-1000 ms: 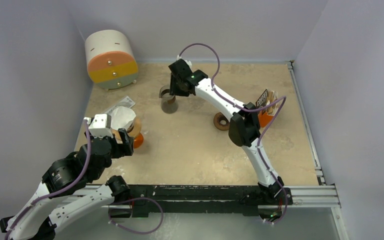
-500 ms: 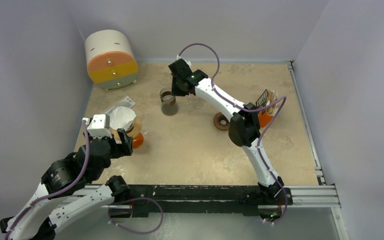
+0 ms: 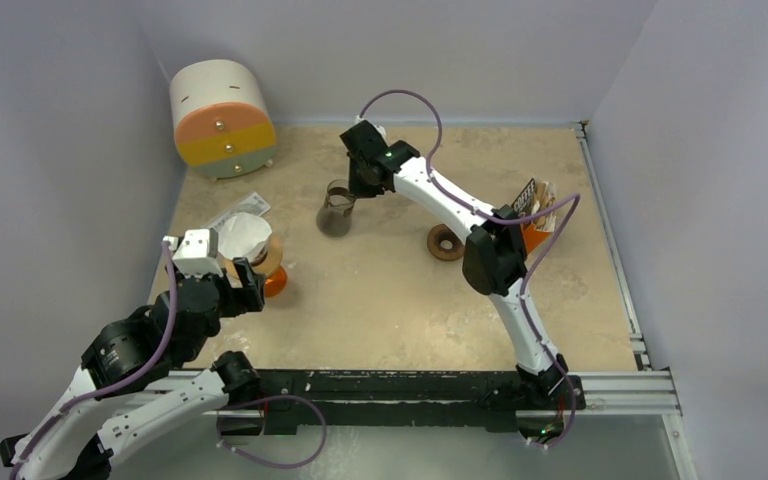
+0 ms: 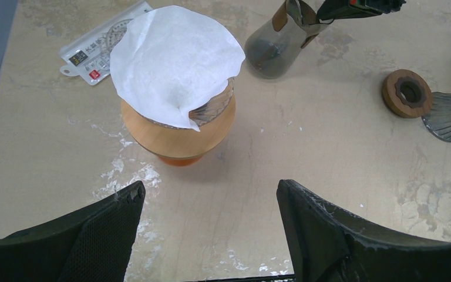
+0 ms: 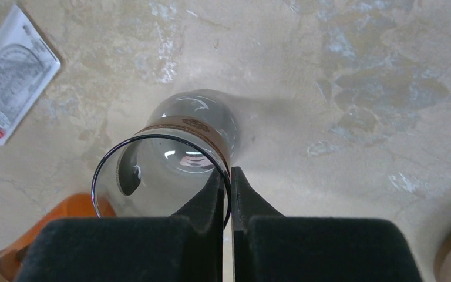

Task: Place the coffee filter in the dripper
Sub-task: Move the coffee server to the center of the board.

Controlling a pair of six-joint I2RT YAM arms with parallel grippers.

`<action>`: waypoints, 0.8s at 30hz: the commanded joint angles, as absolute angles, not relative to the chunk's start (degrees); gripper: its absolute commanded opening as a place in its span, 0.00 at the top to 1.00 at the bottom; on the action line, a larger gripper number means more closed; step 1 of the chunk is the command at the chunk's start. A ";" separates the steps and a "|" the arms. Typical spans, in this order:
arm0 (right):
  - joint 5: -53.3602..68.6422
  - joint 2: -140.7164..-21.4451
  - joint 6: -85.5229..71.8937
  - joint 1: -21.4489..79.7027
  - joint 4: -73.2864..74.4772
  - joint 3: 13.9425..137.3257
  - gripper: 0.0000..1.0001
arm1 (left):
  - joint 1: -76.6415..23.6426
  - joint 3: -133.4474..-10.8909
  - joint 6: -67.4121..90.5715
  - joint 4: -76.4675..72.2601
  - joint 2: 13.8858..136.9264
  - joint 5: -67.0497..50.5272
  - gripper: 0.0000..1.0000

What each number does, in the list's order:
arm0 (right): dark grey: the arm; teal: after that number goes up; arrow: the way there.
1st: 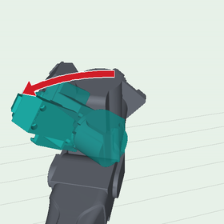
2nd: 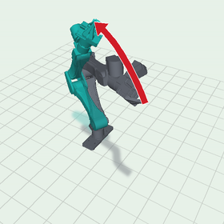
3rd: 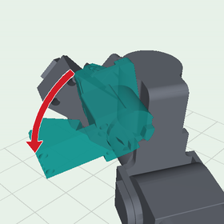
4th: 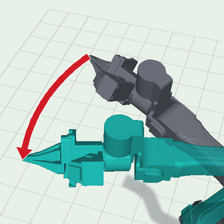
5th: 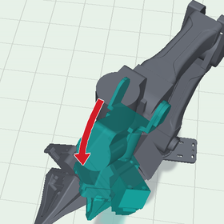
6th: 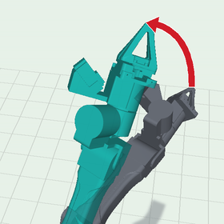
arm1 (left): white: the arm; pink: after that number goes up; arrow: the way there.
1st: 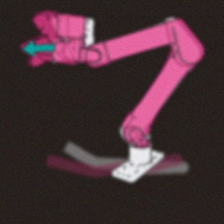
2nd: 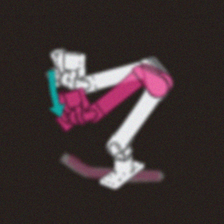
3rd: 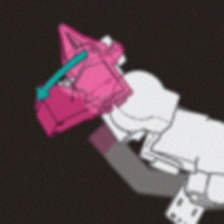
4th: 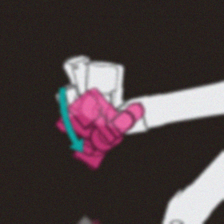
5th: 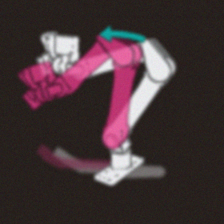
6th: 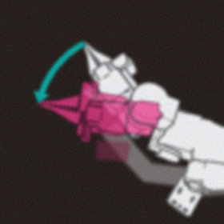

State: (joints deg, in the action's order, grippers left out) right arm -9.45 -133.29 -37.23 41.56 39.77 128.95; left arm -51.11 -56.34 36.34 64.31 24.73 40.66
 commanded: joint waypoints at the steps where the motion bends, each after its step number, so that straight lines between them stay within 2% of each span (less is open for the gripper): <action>1: -9.77 -126.23 -35.48 41.57 40.91 126.78 1.00 | -50.93 -56.08 36.28 63.63 24.25 41.45 0.18; 9: -11.78 -118.65 -31.70 41.73 41.91 121.39 1.00 | -50.89 -56.24 36.17 63.42 24.61 40.86 0.18; 24: -19.21 -96.29 -24.08 46.63 41.43 97.53 1.00 | -50.96 -61.91 30.90 57.40 35.80 29.51 0.19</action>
